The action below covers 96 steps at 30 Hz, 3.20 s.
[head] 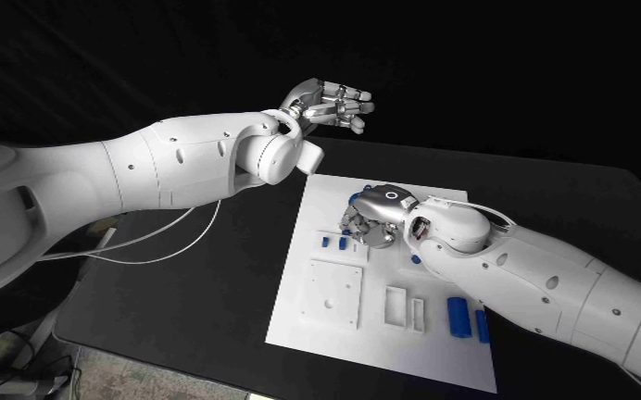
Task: Assemble the parts on the task board
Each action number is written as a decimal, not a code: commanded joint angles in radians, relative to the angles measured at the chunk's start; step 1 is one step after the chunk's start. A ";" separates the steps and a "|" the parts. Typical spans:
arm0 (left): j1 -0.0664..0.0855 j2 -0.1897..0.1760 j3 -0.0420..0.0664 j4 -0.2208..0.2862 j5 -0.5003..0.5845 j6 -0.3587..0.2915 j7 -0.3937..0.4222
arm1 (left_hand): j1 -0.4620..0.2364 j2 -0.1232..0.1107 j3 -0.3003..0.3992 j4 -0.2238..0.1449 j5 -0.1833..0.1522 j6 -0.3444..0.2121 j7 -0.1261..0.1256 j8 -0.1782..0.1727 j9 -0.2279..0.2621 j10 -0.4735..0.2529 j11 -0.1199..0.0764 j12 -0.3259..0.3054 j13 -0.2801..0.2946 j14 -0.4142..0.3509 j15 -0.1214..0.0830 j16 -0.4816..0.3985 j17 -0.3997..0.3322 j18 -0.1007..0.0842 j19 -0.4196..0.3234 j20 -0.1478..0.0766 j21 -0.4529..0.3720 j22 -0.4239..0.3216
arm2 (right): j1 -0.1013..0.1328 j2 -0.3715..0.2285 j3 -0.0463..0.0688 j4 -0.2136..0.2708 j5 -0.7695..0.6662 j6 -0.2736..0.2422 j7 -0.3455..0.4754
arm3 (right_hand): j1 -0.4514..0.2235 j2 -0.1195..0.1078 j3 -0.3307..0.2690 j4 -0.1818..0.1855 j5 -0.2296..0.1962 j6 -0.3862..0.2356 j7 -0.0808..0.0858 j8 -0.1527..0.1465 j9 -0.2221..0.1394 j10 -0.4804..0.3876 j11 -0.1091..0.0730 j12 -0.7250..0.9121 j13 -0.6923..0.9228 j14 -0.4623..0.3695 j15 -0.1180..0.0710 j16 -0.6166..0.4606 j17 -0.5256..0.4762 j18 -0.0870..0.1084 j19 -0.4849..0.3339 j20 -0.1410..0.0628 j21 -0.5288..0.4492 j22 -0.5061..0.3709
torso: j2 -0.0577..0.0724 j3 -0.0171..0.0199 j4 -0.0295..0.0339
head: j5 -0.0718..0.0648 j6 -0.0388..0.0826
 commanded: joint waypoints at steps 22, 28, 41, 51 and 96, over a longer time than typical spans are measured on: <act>0.001 0.005 0.000 0.002 -0.008 0.020 -0.003 | -0.011 0.015 0.007 0.017 0.005 0.001 -0.002 0.006 0.001 0.000 -0.004 -0.004 0.000 0.000 0.004 0.002 0.001 0.011 -0.002 0.002 -0.006 -0.005 | 0.011 0.017 -0.006 -0.022 -0.039 0.123 -0.013 | -0.043 -0.003 0.137 0.000 0.038 -0.049 -0.014 -0.004 -0.002 -0.076 0.002 0.130 -0.041 -0.048 0.004 0.092 -0.041 0.025 -0.074 0.004 0.134 0.023 | 0.000 0.0012 -0.0009 | 0.003 -0.006; 0.001 0.006 0.000 0.002 -0.008 0.019 -0.002 | -0.032 0.020 0.002 0.045 -0.018 -0.003 -0.002 0.006 0.001 -0.002 -0.003 -0.004 0.000 0.000 0.006 0.003 0.001 0.009 0.002 0.006 -0.008 -0.028 | 0.011 0.025 -0.008 -0.036 -0.040 0.138 -0.031 | -0.077 0.006 0.194 -0.001 0.008 -0.049 -0.008 -0.004 -0.002 -0.100 0.006 0.158 -0.042 -0.068 0.007 0.105 -0.051 0.028 -0.087 0.007 0.147 0.022 | 0.000 0.0016 0.0005 | 0.003 -0.009; 0.001 0.006 0.000 0.001 -0.008 0.018 -0.002 | -0.019 0.018 -0.005 0.057 -0.015 -0.008 -0.002 0.006 0.001 -0.004 -0.002 -0.004 0.000 0.000 0.006 0.002 0.000 0.008 0.014 0.005 -0.006 -0.093 | 0.011 0.022 -0.008 -0.041 -0.055 0.090 -0.074 | -0.077 -0.006 0.200 -0.001 0.042 -0.045 0.006 -0.004 -0.002 -0.101 0.010 0.178 -0.067 -0.065 0.010 0.122 -0.067 0.035 -0.089 0.010 0.169 0.021 | -0.001 0.0018 -0.0017 | 0.001 -0.011; 0.001 0.006 0.000 0.001 -0.008 0.020 -0.004 | -0.018 0.018 -0.005 0.056 -0.015 -0.011 -0.001 0.006 0.001 -0.006 -0.002 -0.004 0.000 0.000 0.006 0.002 0.000 0.008 0.014 0.005 -0.006 -0.096 | 0.011 0.003 -0.008 -0.027 -0.018 0.014 -0.063 | -0.072 -0.017 0.167 0.001 0.080 -0.052 0.007 -0.004 -0.002 -0.086 0.008 0.177 -0.085 -0.052 0.008 0.125 -0.073 0.037 -0.078 0.010 0.165 0.018 | -0.001 0.0025 -0.0030 | -0.006 -0.006; 0.001 -0.004 -0.004 -0.003 -0.117 0.056 -0.030 | 0.004 0.016 0.015 0.000 -0.014 0.029 -0.009 0.007 0.002 0.038 -0.016 -0.004 0.000 0.004 -0.005 0.016 0.013 0.006 0.000 -0.008 0.010 0.002 | 0.002 -0.128 0.064 0.051 0.086 -0.039 -0.198 | -0.067 0.060 -0.424 0.030 0.091 0.002 0.057 -0.004 -0.001 -0.038 0.047 0.180 -0.092 0.005 0.037 0.124 -0.058 0.041 0.040 0.039 -0.041 0.011 | -0.002 0.0032 -0.0056 | -0.048 0.020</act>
